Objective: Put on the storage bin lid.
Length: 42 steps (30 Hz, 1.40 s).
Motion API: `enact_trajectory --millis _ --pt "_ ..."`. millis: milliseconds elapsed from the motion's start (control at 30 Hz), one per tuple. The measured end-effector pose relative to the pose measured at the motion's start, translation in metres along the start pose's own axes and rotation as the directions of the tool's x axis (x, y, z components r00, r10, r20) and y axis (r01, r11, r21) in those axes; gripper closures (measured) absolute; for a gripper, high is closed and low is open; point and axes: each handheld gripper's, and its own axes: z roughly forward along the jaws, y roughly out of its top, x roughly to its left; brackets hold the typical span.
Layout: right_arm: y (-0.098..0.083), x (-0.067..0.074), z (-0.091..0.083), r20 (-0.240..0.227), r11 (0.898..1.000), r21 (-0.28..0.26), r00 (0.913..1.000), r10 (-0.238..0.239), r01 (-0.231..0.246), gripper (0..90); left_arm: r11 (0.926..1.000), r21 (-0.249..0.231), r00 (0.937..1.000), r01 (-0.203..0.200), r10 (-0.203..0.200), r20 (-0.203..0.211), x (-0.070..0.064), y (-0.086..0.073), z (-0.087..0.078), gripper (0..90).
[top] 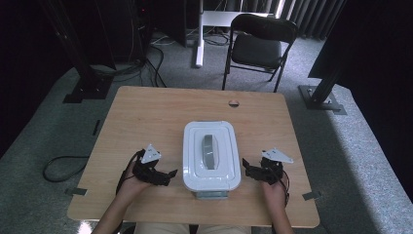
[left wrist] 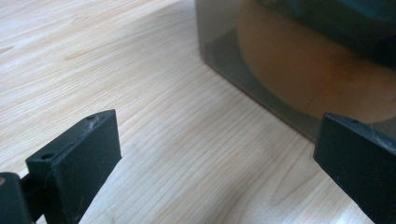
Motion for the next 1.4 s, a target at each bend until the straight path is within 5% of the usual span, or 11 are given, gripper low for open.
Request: enact_trajectory --millis 900,1267,1400 --pt "-0.025 -0.024 -0.024 0.049 0.999 0.005 0.9978 0.044 -0.044 12.2 0.9974 -0.012 0.9951 0.071 -0.071 -0.068 0.025 -0.032 -0.027 1.3" --pt "-0.033 -0.035 -0.035 0.094 0.998 0.005 0.9936 0.062 -0.062 12.2 0.9933 -0.006 0.9874 0.115 -0.115 -0.108 0.041 -0.047 -0.038 1.4" --pt "-0.037 -0.041 -0.039 0.113 0.997 0.008 0.9909 0.072 -0.074 12.2 0.9899 -0.006 0.9800 0.142 -0.141 -0.141 0.048 -0.057 -0.045 1.4"
